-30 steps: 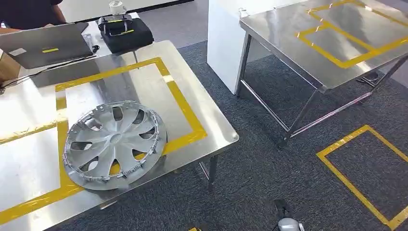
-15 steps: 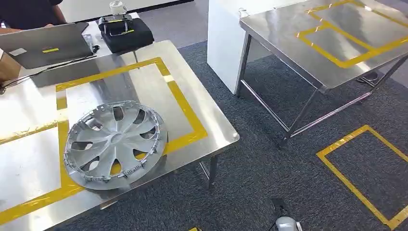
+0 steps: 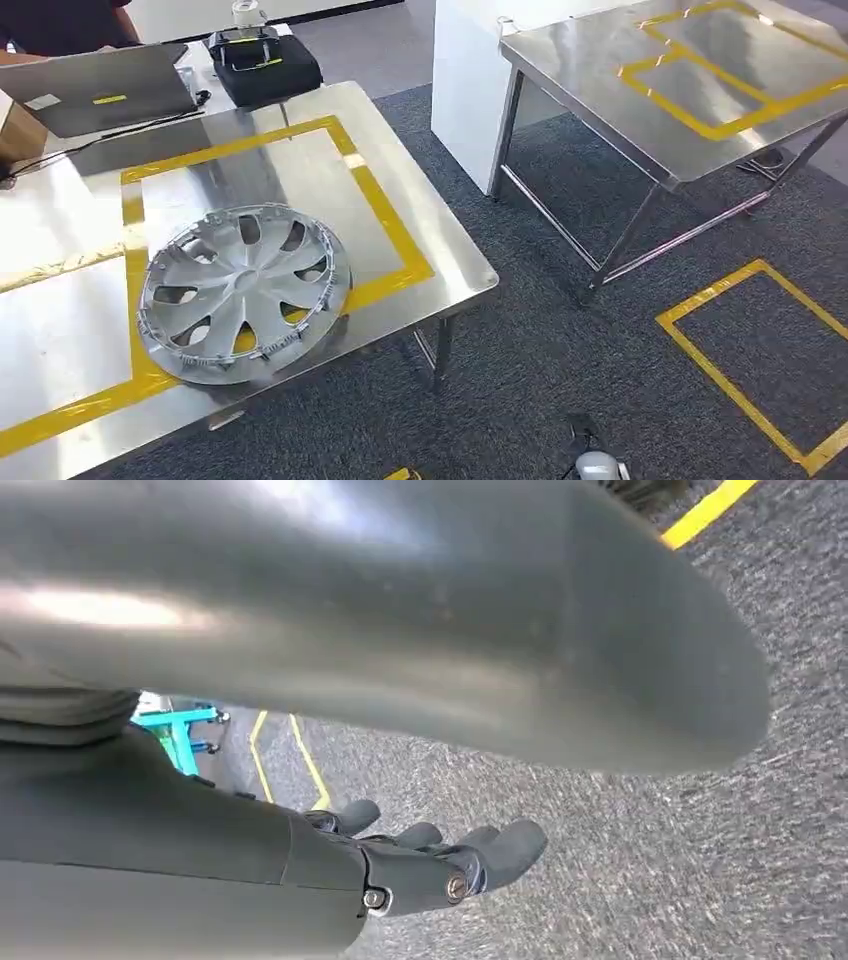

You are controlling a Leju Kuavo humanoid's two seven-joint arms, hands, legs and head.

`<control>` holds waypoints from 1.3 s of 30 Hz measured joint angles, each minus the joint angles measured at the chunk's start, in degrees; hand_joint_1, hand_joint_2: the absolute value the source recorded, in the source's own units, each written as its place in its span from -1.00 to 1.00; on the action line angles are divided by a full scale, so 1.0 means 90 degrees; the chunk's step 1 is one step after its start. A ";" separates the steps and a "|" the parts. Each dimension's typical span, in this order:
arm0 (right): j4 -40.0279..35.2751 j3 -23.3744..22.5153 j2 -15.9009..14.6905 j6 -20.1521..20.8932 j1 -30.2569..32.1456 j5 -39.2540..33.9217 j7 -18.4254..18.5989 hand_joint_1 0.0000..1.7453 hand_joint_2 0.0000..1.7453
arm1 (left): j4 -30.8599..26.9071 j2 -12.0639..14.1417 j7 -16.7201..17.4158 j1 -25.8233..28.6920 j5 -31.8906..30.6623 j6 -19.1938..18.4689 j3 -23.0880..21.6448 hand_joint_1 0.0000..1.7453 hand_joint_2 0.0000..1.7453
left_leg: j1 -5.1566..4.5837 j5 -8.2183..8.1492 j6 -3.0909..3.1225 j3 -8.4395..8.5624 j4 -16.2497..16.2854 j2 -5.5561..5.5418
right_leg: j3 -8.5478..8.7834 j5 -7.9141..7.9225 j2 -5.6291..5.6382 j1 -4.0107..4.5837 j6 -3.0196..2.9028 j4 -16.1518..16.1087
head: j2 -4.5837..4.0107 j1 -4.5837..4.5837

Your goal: Take the parts from the cabinet and place them on the table.

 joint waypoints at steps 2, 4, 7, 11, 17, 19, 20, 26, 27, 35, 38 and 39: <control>0.0002 -0.0010 0.0002 0.0000 -0.0010 -0.0002 0.0002 -1.00 -1.00 | -0.0015 0.0000 0.0000 -0.0004 0.0000 0.0000 -0.0002 -1.00 -1.00 | -0.0024 0.0028 -0.0102 -0.0052 0.0034 -0.0004 | 0.0300 0.0074 0.0006 0.0055 -0.0054 -0.0519 | 0.0000 -0.0002; 0.0002 -0.0017 0.0005 -0.0002 -0.0012 -0.0003 0.0000 -1.00 -1.00 | -0.0012 -0.0015 0.0000 -0.0017 0.0000 -0.0002 -0.0010 -1.00 -1.00 | -0.0020 0.0086 -0.0189 -0.0075 0.0043 -0.0008 | 0.0209 0.0108 0.0017 0.0068 -0.0151 -0.0565 | 0.0000 -0.0019; 0.0002 -0.0044 0.0015 -0.0002 -0.0016 -0.0007 0.0000 -1.00 -1.00 | -0.0007 0.0000 0.0000 -0.0013 0.0000 -0.0002 -0.0010 -1.00 -1.00 | 0.0007 0.0049 -0.0332 -0.0152 0.0057 -0.0019 | 0.0096 0.0259 -0.0007 0.0034 -0.0320 -0.0605 | 0.0000 -0.0029; 0.0002 -0.0059 0.0019 0.0000 -0.0016 -0.0007 0.0000 -1.00 -1.00 | -0.0007 0.0024 0.0002 0.0030 0.0000 -0.0002 -0.0010 -1.00 -1.00 | 0.0005 -0.1128 -0.0400 -0.0720 0.1762 -0.0028 | -0.0198 0.0488 -0.0006 0.0056 -0.0418 -0.0599 | 0.0000 -0.0070; 0.0002 -0.0066 0.0044 0.0022 -0.0019 0.0002 0.0000 -1.00 -1.00 | -0.0080 0.0039 0.0005 0.0104 0.0095 -0.0002 -0.0022 -1.00 -1.00 | -0.0019 -0.0693 -0.0277 0.0732 -0.0029 -0.0043 | -0.0507 0.0768 0.0004 0.0079 -0.0323 -0.0571 | 0.0000 -0.0070; 0.0002 -0.0066 0.0049 0.0027 -0.0023 0.0005 0.0000 -1.00 -1.00 | -0.0100 0.0061 0.0002 0.0113 0.0126 -0.0002 -0.0039 -1.00 -1.00 | -0.0068 -0.0618 -0.0236 0.0708 -0.0088 -0.0057 | -0.0507 0.0866 0.0005 0.0074 -0.0237 -0.0591 | 0.0000 -0.0078; 0.0002 -0.0068 0.0049 0.0027 -0.0022 0.0005 0.0000 -1.00 -1.00 | -0.0102 0.0068 0.0002 0.0112 0.0146 -0.0002 -0.0046 -1.00 -1.00 | -0.0090 -0.0590 -0.0191 0.0671 -0.0055 -0.0065 | -0.0510 0.0922 0.0006 0.0063 -0.0195 -0.0620 | 0.0000 -0.0100; 0.0002 -0.0080 0.0056 0.0039 -0.0021 0.0002 0.0000 -1.00 -1.00 | -0.0141 0.0066 0.0000 0.0183 0.0153 -0.0002 -0.0168 -1.00 -1.00 | -0.0025 -0.0149 0.0050 0.0279 -0.0120 -0.0021 | -0.1026 -0.0385 0.0009 0.0065 -0.0048 0.0913 | 0.0000 -0.0090; 0.0005 -0.0085 0.0056 0.0046 -0.0019 0.0012 0.0000 -1.00 -1.00 | -0.0153 0.0066 0.0000 0.0236 0.0153 -0.0002 -0.0170 -1.00 -1.00 | -0.0026 -0.0080 0.0042 0.0180 -0.0109 -0.0019 | -0.1073 -0.0444 0.0008 0.0065 -0.0035 0.1287 | 0.0000 -0.0078; 0.0005 -0.0095 0.0044 0.0136 0.0007 0.0214 0.0000 -1.00 -1.00 | -0.0355 0.0616 0.0000 0.0527 0.0866 -0.0002 -0.0320 -1.00 -1.00 | -0.0043 0.0295 -0.0209 -0.0239 0.0004 0.0036 | 0.0372 -0.0018 0.0033 0.0139 -0.0268 -0.0580 | 0.0000 -0.0058; 0.0005 -0.0095 0.0039 0.0148 0.0008 0.0262 -0.0002 -1.00 -1.00 | -0.0367 0.0931 0.0002 0.0666 0.1076 -0.0002 -0.0427 -1.00 -1.00 | -0.0017 0.0113 -0.0329 -0.0358 0.0081 0.0000 | 0.0210 0.0215 -0.0002 0.0100 -0.0431 -0.0679 | 0.0000 -0.0073; 0.0005 -0.0095 0.0032 0.0148 0.0006 0.0270 0.0000 -1.00 -1.00 | -0.0364 0.0981 0.0002 0.0678 0.1066 -0.0002 -0.0432 -1.00 -1.00 | -0.0012 -0.0250 -0.0355 -0.0460 0.0362 -0.0019 | 0.0130 0.0288 -0.0006 0.0097 -0.0462 -0.0679 | 0.0000 -0.0088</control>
